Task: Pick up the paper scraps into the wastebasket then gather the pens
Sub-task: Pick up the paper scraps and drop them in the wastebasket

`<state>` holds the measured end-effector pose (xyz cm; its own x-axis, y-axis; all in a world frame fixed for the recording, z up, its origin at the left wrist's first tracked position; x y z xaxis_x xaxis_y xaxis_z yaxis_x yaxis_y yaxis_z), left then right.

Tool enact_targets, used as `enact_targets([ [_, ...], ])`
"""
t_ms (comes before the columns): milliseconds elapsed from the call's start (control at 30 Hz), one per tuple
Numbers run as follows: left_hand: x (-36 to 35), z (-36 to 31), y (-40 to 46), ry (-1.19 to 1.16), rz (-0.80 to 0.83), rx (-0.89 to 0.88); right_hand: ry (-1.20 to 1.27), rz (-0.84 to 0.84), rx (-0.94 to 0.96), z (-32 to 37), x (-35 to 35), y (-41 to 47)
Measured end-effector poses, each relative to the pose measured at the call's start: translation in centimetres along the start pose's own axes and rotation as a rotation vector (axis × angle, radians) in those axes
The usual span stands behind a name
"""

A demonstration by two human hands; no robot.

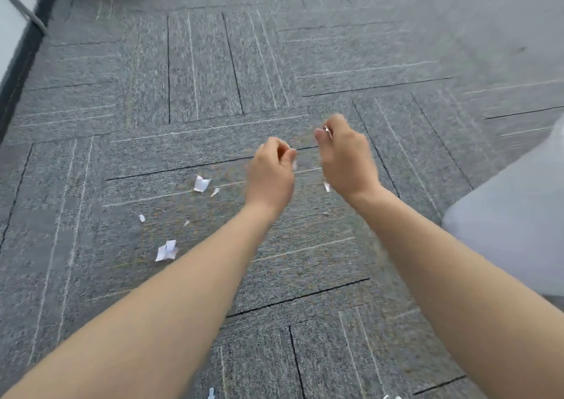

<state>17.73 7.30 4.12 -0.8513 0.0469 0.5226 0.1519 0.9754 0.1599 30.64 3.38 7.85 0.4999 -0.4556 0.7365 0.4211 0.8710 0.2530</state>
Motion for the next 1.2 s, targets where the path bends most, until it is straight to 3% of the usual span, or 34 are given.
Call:
enact_targets([
  [267,-13.4,-23.3,-5.0,-0.386,0.293,-0.319,-0.297,-0.545,-0.214,-8.8,26.6,-2.1],
  [333,-15.7,-27.6,-7.2,-0.359,0.355,-0.391,-0.366,-0.542,-0.357,-11.6,31.0,-4.2],
  [467,-19.6,-30.6,-10.3,-0.142,0.512,-0.49,-0.387,-0.313,-0.613,-16.7,33.7,-7.4],
  [667,-21.0,-30.3,-11.0,-0.014,0.555,-0.551,-0.421,-0.062,-0.727,-19.1,33.0,-9.1],
  [767,-19.8,-30.1,-10.5,-0.083,0.47,-0.577,-0.462,-0.194,-0.636,-18.1,32.9,-8.9],
  [867,-17.7,-28.5,-8.9,-0.2,0.346,-0.574,-0.411,-0.423,-0.399,-14.1,31.8,-7.6],
  [967,-15.5,-23.9,-6.4,-0.212,0.272,-0.507,-0.301,-0.453,-0.171,-9.4,27.6,-6.3],
  [1067,-13.0,-16.3,-4.4,-0.032,0.259,-0.381,-0.219,-0.271,-0.093,-7.1,20.8,-5.2],
  [1200,-9.3,-4.0,-2.8,0.303,0.323,-0.114,-0.275,0.166,-0.172,-8.1,9.9,-5.0],
])
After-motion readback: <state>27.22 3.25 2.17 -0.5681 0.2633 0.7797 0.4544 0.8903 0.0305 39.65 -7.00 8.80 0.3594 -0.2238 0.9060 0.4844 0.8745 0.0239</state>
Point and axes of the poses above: each hand's wrist, its own y-axis towards the middle knuckle, its own x-axis out of the back of the hand, z = x × y, the point moved 4 cm from there along y, towards the middle knuckle, and after that the axes turned 6 degrees about -z, right-handed, at the moved point
